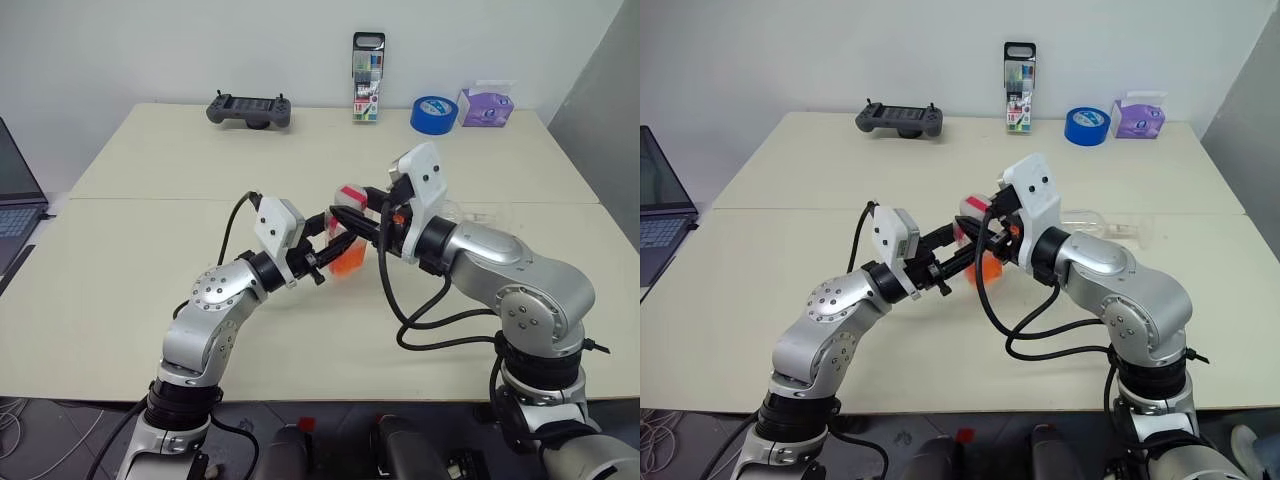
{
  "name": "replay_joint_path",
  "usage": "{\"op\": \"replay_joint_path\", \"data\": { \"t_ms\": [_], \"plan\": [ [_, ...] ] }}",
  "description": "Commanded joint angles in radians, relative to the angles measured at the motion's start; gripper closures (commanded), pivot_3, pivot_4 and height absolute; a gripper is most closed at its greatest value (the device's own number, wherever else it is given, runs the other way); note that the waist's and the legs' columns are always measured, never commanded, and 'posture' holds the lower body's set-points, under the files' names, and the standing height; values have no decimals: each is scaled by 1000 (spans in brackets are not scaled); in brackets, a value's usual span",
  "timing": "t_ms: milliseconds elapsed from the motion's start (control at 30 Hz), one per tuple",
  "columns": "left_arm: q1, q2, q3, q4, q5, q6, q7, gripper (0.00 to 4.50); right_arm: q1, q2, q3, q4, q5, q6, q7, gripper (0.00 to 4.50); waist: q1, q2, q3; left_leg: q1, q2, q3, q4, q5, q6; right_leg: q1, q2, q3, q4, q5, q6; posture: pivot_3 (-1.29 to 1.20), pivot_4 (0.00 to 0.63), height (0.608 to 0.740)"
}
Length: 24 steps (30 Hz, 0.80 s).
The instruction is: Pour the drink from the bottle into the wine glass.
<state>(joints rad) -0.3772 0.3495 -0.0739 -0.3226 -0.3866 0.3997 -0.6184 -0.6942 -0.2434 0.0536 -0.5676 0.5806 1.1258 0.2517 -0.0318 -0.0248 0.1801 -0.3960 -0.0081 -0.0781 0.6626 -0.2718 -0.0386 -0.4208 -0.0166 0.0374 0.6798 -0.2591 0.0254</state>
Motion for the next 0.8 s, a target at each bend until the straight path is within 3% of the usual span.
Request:
{"op": "replay_joint_path", "data": {
  "t_ms": [33, 167, 400, 800],
  "plan": [
    [-5, 1, -4, 1, 16, -9, 8, 2738, -52, 3, -16, -78, 25, -28, 9, 2381, 0, 0, 0, 0, 0, 0, 0, 0, 0, 0, 0, 0, 0, 0, 0, 0, 150, 740],
    [-9, -3, -2, 9, 17, -13, 12, 2738, -48, 8, -20, -81, 29, -22, -1, 2381, 0, 0, 0, 0, 0, 0, 0, 0, 0, 0, 0, 0, 0, 0, 0, 0, 150, 740],
    [-18, -8, -2, 23, 19, -24, 8, 2739, -48, 7, -13, -95, 30, -1, -20, 81, 0, 0, 0, 0, 0, 0, 0, 0, 0, 0, 0, 0, 0, 0, 0, 0, 150, 740],
    [-26, -18, -4, 33, 36, -41, 7, 2739, -51, -13, -3, -66, 9, 40, -69, 74, 0, 0, 0, 0, 0, 0, 0, 0, 0, 0, 0, 0, 0, 0, 0, 0, 150, 740]
  ]
}}
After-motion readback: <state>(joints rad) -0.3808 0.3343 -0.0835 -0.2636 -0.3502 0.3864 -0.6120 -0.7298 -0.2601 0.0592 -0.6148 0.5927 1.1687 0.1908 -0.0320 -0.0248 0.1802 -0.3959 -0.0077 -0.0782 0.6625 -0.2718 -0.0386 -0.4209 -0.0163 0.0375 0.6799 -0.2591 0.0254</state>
